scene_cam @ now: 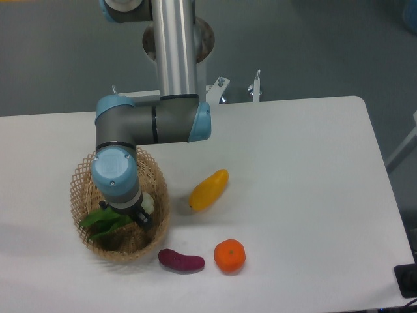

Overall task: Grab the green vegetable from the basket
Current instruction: 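Lower the gripper into the basket and close on the bok choy, then lift the bok choy up out of the basket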

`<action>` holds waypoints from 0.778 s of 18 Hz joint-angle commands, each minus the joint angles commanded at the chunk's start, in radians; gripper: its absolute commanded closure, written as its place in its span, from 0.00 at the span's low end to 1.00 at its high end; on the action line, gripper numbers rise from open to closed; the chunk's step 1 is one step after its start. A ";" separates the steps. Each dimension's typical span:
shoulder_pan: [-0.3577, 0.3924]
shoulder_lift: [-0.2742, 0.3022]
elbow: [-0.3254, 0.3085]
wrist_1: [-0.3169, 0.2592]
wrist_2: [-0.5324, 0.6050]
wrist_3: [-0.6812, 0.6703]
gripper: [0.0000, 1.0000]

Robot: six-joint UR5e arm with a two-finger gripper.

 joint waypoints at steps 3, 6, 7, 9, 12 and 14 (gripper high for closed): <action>-0.002 0.003 -0.005 -0.002 -0.002 0.000 0.72; -0.002 0.021 -0.003 -0.006 -0.002 -0.002 0.82; -0.002 0.032 -0.002 -0.011 -0.003 -0.002 0.82; 0.003 0.060 -0.002 -0.014 -0.018 -0.002 0.81; 0.015 0.090 0.000 -0.015 -0.052 -0.003 0.80; 0.031 0.106 0.002 -0.015 -0.051 -0.005 0.79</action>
